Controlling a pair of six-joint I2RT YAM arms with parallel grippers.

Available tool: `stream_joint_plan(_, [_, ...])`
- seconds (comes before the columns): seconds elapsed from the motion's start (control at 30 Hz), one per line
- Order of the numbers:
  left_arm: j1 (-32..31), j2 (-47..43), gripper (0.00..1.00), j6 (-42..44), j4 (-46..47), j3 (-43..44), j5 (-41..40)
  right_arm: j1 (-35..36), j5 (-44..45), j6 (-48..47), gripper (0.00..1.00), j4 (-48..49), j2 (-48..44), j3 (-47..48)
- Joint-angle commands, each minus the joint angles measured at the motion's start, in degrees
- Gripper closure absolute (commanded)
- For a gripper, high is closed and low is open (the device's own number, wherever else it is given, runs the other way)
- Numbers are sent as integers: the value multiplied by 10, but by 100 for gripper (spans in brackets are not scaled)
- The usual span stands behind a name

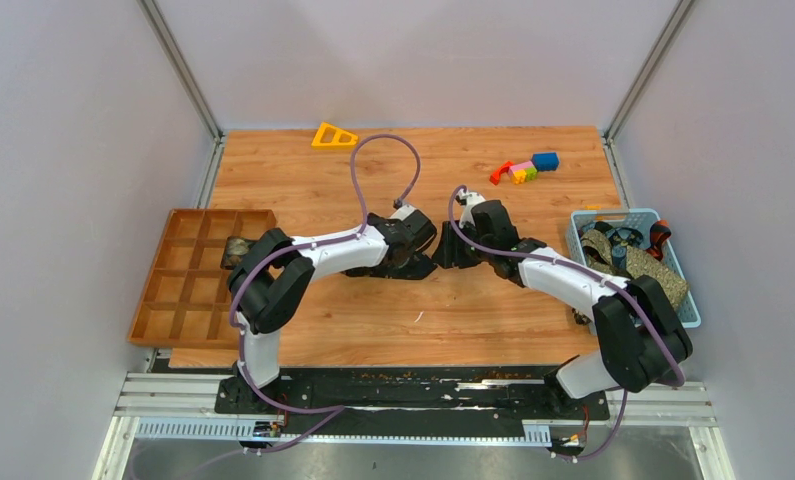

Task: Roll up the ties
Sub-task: Roll the tie at the center of the board.

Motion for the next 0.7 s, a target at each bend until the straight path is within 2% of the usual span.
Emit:
stream_joint_plan(0.0, [-4, -17, 18, -23, 8, 19, 65, -4, -3, 3, 54, 30, -20, -6])
stream_joint_plan(0.2, [-4, -43, 17, -36, 31, 6, 103, -6, -10, 3, 54, 34, -18, -6])
stream_joint_plan(0.43, [-3, -67, 16, -37, 29, 4, 106, -8, -14, 12, 54, 27, -13, 7])
stream_joint_plan(0.67, [17, -132, 14, -31, 36, -29, 112, -7, -68, 44, 55, 31, 4, 32])
